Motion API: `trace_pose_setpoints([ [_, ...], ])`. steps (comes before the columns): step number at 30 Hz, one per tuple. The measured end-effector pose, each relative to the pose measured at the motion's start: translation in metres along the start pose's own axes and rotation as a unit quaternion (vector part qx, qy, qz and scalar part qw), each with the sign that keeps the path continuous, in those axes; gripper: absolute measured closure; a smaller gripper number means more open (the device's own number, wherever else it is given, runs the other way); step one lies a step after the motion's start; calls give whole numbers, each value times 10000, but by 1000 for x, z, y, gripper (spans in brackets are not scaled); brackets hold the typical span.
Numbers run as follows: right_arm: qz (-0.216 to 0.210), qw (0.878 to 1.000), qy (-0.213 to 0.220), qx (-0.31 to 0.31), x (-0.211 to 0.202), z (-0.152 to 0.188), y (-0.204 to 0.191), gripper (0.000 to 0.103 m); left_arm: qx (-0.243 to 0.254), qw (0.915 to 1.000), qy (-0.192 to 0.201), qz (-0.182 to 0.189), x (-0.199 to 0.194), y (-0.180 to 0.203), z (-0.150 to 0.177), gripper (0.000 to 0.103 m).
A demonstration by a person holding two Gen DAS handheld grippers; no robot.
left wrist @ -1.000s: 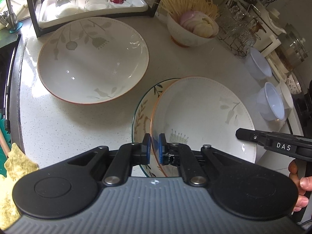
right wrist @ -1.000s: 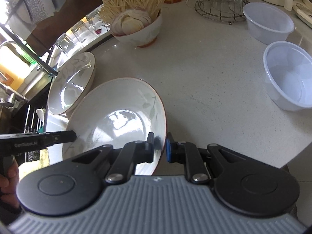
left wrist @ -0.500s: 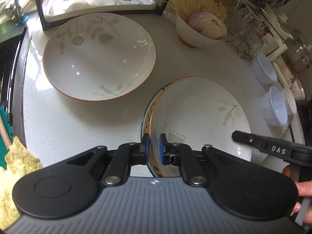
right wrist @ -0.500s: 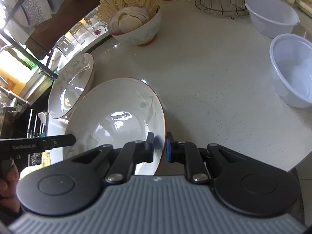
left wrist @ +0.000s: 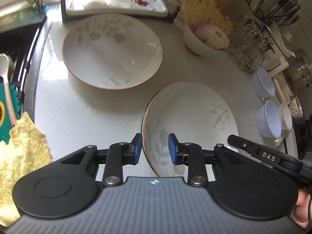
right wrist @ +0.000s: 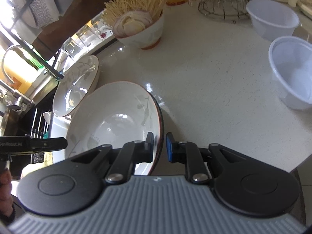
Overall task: Organize plates and bowls
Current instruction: 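Lower the white plate onto the floral plate and open both grippers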
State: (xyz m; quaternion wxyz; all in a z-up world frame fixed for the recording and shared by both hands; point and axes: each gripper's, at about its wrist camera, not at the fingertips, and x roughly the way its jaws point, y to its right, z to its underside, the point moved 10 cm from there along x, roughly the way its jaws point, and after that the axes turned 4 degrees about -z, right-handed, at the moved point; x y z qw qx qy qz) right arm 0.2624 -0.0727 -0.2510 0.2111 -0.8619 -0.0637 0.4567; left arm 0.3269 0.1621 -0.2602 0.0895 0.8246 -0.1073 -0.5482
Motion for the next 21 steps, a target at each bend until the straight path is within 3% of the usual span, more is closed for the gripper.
trace_pose_setpoints([
  [8, -16, 9967, 593, -559, -50, -17, -14, 86, 129, 9986, 497, -153, -40, 29, 6, 69],
  [21, -340, 9798, 1305, -1475, -144, -28, -46, 86, 73, 9918, 1270, -79, -119, 87, 24, 69],
])
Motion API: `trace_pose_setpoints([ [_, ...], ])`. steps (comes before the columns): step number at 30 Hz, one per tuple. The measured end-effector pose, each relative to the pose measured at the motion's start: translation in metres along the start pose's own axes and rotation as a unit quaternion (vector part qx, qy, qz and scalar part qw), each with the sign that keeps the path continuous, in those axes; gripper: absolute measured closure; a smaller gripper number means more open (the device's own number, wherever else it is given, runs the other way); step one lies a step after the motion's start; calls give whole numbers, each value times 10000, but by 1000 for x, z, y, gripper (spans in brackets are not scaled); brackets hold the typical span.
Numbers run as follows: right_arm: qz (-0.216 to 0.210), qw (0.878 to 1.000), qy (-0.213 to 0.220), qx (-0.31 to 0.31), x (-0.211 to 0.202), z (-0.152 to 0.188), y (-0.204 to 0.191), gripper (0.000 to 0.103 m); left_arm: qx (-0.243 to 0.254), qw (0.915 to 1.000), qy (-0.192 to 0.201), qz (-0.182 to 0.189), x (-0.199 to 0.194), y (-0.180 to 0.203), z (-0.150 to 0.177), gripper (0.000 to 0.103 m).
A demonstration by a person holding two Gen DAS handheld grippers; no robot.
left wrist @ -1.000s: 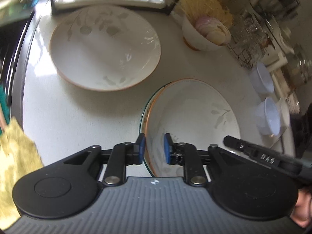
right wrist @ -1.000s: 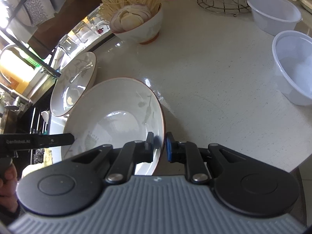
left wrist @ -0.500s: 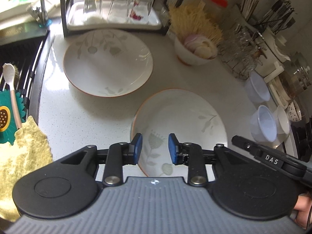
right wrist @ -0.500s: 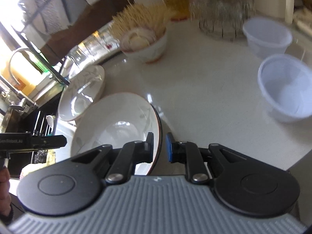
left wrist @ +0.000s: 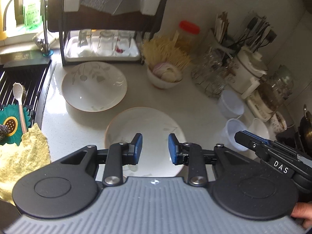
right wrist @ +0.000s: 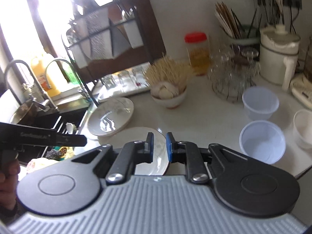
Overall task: Organize plates and bowls
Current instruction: 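Lower the white plate onto the floral plate and open both grippers, then move both grippers toward the second white leaf-pattern plate by the dish rack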
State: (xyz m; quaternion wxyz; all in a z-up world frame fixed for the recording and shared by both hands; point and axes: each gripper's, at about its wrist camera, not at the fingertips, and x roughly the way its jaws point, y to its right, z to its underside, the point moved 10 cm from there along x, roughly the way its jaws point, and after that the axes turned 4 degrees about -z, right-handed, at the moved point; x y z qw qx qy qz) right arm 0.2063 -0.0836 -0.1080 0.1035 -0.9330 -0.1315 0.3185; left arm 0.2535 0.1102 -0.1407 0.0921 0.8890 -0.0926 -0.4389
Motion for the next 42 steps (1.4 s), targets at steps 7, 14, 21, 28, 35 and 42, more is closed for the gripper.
trace_pose_setpoints([
  [7, -147, 9992, 319, -174, -44, -14, -9, 86, -49, 9992, 378, 100, -37, 32, -3, 67],
  [14, -191, 9981, 486, -325, -71, -18, -15, 86, -12, 9977, 671, 11, -66, 49, 2, 65],
  [21, -173, 9982, 458, -345, -83, -8, -13, 86, 30, 9970, 748, -189, -77, 50, 15, 61],
  [28, -204, 9988, 285, -347, -85, 5, -6, 86, 85, 9962, 702, -502, -70, 50, 32, 54],
  [35, -281, 9990, 18, -354, -83, 17, -6, 86, -57, 9963, 581, -634, -67, 48, 45, 52],
  [42, -362, 9986, -223, -308, -76, 24, -6, 86, -290, 9958, 435, -757, -65, 36, 58, 51],
])
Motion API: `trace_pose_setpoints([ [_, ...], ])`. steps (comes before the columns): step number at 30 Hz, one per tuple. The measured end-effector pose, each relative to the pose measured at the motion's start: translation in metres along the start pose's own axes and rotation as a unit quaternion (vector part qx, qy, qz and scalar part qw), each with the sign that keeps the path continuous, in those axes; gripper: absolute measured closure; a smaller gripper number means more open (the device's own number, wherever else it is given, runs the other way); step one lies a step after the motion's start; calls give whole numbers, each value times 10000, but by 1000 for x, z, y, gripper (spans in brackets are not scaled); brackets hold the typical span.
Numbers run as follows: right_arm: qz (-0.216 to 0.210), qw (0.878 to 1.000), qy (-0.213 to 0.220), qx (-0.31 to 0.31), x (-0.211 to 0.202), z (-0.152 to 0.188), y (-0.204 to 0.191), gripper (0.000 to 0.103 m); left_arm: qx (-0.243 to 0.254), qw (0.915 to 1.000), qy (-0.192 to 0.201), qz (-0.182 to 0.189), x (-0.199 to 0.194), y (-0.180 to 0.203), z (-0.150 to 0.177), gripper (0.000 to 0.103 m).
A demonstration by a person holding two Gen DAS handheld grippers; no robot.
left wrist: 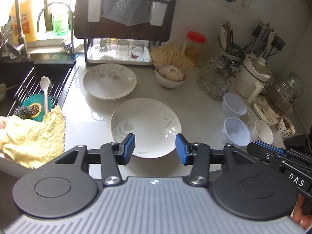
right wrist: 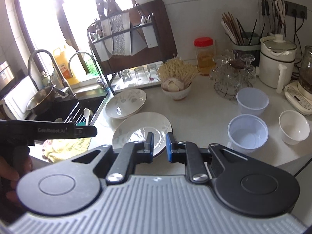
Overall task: Organize plates and bowls
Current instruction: 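Move both grippers toward the second white leaf-pattern plate by the dish rack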
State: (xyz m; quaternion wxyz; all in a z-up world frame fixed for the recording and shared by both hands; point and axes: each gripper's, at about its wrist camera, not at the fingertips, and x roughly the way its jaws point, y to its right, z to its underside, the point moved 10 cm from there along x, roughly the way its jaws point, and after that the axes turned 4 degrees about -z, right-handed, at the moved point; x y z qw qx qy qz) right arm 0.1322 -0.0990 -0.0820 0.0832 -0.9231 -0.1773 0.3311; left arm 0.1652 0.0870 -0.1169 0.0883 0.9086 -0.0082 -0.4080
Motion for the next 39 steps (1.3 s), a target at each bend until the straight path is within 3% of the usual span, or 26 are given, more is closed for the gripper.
trace_pose_setpoints([
  [16, 2, 9994, -231, 247, 33, -9, 0, 85, -165, 9997, -163, -35, 28, -27, -20, 50],
  [18, 27, 9994, -244, 236, 39, -14, 0, 80, -153, 9997, -185, -4, 35, -29, -25, 50],
  [20, 15, 9995, -220, 226, 44, -19, -2, 58, -151, 9996, -212, 85, 41, -30, -31, 50],
  [23, 80, 9997, -144, 167, 53, -29, -5, 46, -146, 9995, -240, 176, 50, -34, -43, 49],
  [30, 128, 9995, -130, 267, 78, -53, -6, 43, -23, 9996, -45, 296, 73, -42, -79, 43],
  [39, 85, 9986, -284, 436, 117, -69, -9, 43, -213, 9995, -154, 201, 111, -72, -109, 42],
])
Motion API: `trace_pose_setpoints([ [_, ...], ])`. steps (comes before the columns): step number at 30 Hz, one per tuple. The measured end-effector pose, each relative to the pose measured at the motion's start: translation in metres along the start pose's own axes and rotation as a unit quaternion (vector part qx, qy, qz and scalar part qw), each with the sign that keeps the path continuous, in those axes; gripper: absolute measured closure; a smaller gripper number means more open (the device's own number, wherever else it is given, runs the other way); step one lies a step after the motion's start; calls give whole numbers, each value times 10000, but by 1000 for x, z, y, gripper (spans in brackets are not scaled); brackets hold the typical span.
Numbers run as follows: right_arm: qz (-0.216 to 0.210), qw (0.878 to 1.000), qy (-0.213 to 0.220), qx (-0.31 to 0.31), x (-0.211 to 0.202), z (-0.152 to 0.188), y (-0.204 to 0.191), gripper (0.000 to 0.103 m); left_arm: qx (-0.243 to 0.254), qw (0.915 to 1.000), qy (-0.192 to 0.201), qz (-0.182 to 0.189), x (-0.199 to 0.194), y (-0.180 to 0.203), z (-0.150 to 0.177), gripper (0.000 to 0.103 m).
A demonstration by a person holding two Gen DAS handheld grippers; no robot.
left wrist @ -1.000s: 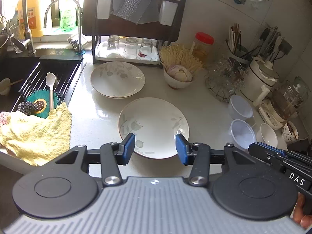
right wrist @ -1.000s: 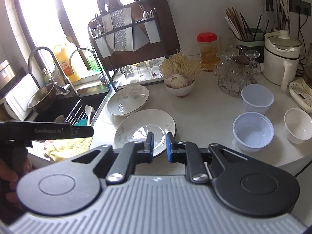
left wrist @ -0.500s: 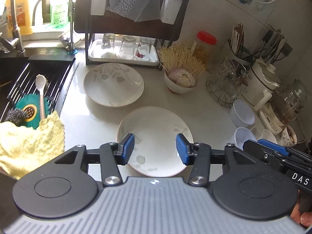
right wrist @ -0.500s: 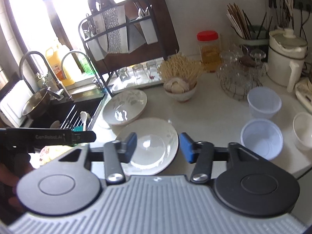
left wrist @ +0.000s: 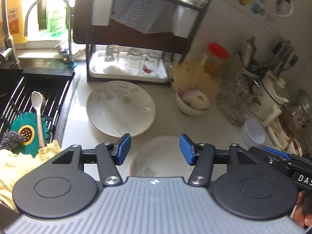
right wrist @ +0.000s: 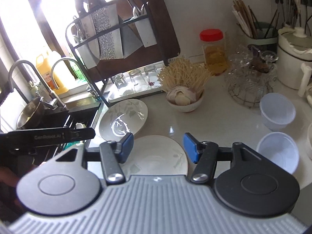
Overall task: Organize plates and bowls
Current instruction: 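Move both grippers toward the second white leaf-pattern plate by the dish rack, then close the left gripper on the plate rim while the right gripper closes beside it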
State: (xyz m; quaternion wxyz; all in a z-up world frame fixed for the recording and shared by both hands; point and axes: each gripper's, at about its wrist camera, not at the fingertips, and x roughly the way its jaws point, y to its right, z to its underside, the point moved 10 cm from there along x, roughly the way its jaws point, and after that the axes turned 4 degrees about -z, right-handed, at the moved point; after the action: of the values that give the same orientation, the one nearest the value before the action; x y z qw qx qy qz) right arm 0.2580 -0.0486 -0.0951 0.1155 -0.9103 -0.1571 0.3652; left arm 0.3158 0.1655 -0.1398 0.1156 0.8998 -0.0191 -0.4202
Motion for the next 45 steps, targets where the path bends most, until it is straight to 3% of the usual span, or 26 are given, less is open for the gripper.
trace_pose_setpoints([
  [5, 173, 9996, 233, 67, 8, -15, 0, 44, -1, 9997, 178, -174, 8, -21, -19, 41],
  [23, -24, 9974, -555, 464, 100, -18, -13, 44, -326, 9988, -220, -308, 75, -83, -45, 41],
  [38, 175, 9901, -1096, 859, 162, -22, -11, 44, -466, 9968, -582, -285, 145, -118, -68, 41],
  [45, 238, 9894, -1230, 730, 193, -28, -16, 44, -500, 9952, -800, -263, 179, -132, -71, 41],
])
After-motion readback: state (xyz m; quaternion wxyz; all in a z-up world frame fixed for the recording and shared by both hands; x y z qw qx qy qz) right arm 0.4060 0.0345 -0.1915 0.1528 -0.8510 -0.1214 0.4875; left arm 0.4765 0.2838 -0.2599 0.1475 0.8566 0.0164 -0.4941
